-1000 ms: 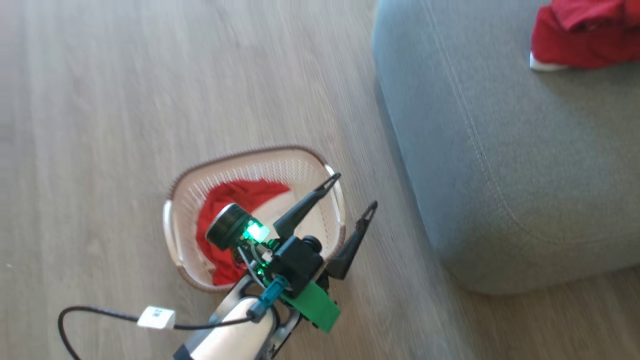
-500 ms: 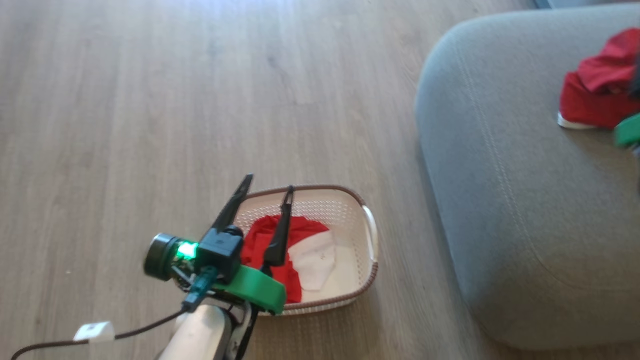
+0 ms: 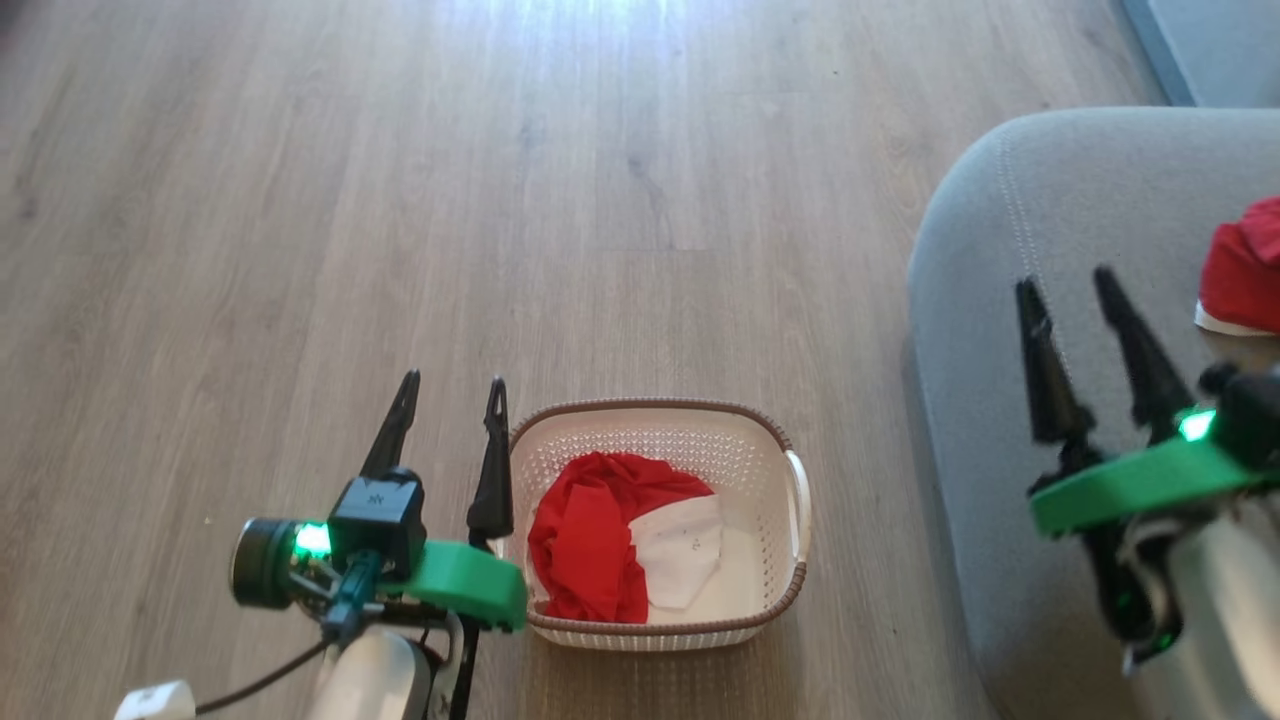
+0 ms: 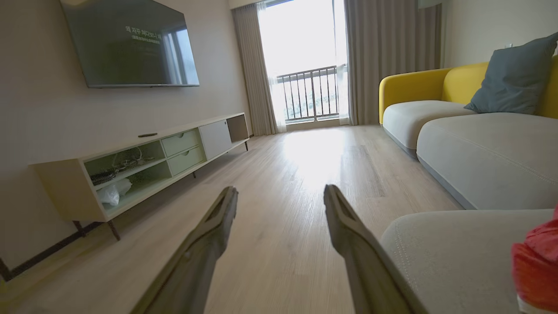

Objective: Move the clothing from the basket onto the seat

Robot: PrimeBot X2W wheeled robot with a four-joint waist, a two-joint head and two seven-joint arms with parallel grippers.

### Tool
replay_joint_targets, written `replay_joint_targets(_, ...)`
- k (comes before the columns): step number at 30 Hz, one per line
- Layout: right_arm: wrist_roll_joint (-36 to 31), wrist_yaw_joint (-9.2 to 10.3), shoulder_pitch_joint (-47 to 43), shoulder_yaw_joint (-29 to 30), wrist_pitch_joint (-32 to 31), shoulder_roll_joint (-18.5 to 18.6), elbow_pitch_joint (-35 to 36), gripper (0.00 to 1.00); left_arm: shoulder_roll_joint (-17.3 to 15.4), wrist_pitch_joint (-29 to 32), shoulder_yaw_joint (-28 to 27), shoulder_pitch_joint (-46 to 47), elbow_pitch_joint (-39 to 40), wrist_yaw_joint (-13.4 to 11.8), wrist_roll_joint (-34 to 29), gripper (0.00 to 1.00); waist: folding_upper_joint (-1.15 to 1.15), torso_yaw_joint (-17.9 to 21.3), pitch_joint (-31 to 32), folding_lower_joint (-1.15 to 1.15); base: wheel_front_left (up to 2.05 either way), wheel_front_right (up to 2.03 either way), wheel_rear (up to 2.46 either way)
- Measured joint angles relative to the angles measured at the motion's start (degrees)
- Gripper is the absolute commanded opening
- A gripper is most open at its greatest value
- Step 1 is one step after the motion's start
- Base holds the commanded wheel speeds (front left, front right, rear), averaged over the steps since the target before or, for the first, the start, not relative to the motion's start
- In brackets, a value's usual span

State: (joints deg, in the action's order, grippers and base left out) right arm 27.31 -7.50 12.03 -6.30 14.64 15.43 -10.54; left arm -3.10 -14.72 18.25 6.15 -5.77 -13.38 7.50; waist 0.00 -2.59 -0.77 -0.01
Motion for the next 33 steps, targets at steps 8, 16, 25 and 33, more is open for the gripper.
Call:
replay_joint_targets(8, -4.83, 0.0, -8.41, 3.78, 0.0, -6.32, 2.67, 1.0, 0.01, 0.0, -0.71, -3.2, -2.13, -1.01, -0.34, 1.0, 0.0, -0.96, -0.22, 0.0, 0.0, 0.0, 0.0)
replay_joint_targets(16, -7.44, 0.0, -11.75, 5.42, 0.0, -8.58, 2.56, 1.0, 0.01, 0.0, -0.96, -4.96, -2.1, -1.94, -1.12, 1.0, 0.0, -1.03, -0.18, 0.0, 0.0, 0.0, 0.0)
replay_joint_targets(25, -8.27, 0.0, -11.7, 5.64, 0.0, -9.11, 2.56, 1.0, 0.01, 0.0, -0.86, -5.27, -2.1, -1.94, -1.11, 1.0, 0.0, -0.37, -0.32, 0.0, 0.0, 0.0, 0.0)
replay_joint_targets(33, -8.16, 0.0, -11.62, 5.63, 0.0, -9.51, 2.5, 1.0, 0.01, 0.0, -0.62, -5.23, -2.09, -1.93, -1.11, 1.0, 0.0, -0.22, -0.62, 0.0, 0.0, 0.0, 0.0)
